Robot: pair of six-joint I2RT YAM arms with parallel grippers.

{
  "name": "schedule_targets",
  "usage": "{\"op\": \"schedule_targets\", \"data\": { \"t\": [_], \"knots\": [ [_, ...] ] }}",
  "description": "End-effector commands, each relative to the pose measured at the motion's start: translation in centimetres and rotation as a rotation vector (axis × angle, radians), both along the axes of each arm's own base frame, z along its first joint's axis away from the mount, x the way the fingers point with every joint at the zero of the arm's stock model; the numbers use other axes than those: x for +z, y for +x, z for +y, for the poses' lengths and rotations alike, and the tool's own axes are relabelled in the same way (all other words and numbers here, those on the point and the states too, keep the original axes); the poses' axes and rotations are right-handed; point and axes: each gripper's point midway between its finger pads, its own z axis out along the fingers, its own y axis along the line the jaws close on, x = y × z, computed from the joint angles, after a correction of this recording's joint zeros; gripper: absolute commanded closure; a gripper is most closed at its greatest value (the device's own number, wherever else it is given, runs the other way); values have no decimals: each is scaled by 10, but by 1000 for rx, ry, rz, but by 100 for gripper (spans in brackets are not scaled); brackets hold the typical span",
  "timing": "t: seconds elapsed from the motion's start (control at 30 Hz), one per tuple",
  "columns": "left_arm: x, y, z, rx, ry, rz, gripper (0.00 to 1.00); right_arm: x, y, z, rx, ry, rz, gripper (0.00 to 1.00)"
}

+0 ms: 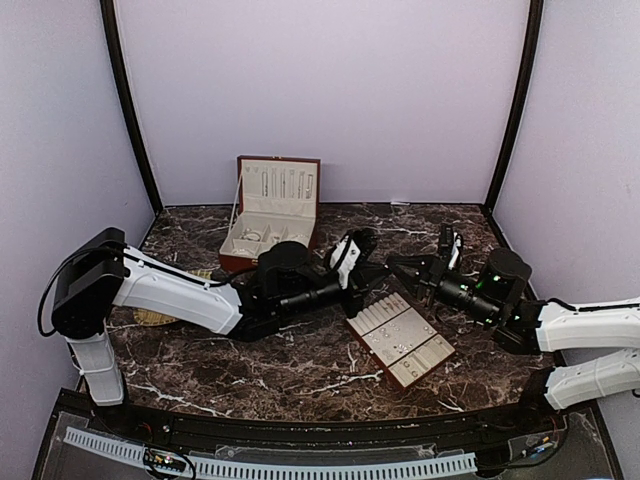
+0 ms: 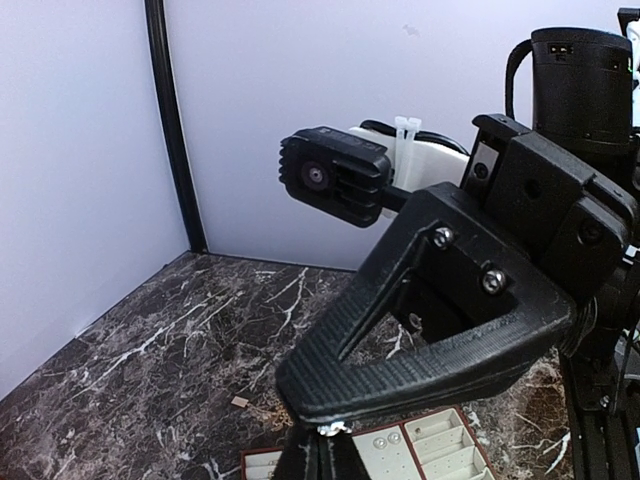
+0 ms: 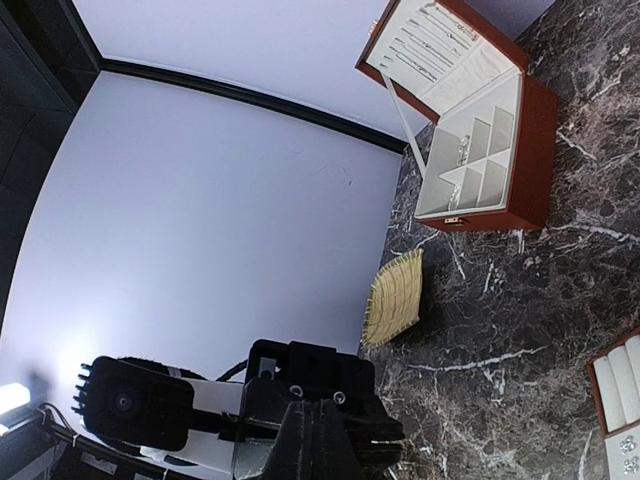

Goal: Organize the mixed jewelry
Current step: Pass from the right arm to the left, then pass from the left arm to the right

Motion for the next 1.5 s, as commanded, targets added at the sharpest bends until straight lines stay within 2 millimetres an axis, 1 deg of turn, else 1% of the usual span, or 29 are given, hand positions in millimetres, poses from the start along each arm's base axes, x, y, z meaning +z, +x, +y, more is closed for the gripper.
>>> {"op": "schedule_targets", "data": {
  "t": [0.0,0.17,0.23,0.3,0.33,0.37,0.47,0.53,0.6,0.63,0.7,0.8,0.87,0.97,1.03,1.17,1.2,1.37,1.47],
  "knots": [
    [27,-6,1,-24,-83,-48,100,0,-1,1,-1,13,-4,100],
    [25,-7,3,-20,-79,-22,100,-10,0,-2,-18,-10,8,99],
    [22,-6,4,-15,-72,8,100,-12,1,-3,-28,-27,8,90],
    [18,-4,6,-16,-61,60,100,-13,2,-5,-43,-62,-2,74],
    [13,-3,8,-22,-57,117,100,-13,3,-7,-50,-82,-10,67],
    [11,1,12,-27,-57,159,100,-9,5,-8,-60,-99,-26,61],
    [3,3,24,-55,-52,271,100,5,5,-11,-65,-162,-102,44],
    [-4,-2,31,-98,-25,333,100,12,7,-9,-54,-226,-146,36],
    [-8,-10,37,-156,9,391,100,12,9,-9,-44,-316,-176,29],
    [-10,-15,41,-194,25,423,100,7,9,-10,-27,-372,-180,27],
    [-14,-24,51,-268,63,490,100,7,7,-8,21,-449,-222,25],
    [-12,-44,64,-405,120,554,100,5,-2,-3,119,-572,-294,24],
    [-7,-59,72,-490,161,571,100,8,-12,1,193,-606,-349,25],
    [-4,-78,78,-591,220,586,100,21,-34,13,332,-551,-433,28],
    [-6,-86,82,-636,257,597,100,28,-46,22,397,-503,-469,30],
    [-7,-93,85,-669,285,590,100,31,-59,39,462,-455,-505,36],
    [-7,-93,85,-678,288,561,100,31,-62,42,471,-449,-509,37],
    [-6,-95,86,-700,282,551,100,27,-74,59,520,-416,-519,43],
    [-6,-97,87,-706,275,549,100,20,-79,67,553,-425,-515,49]
  ]
}}
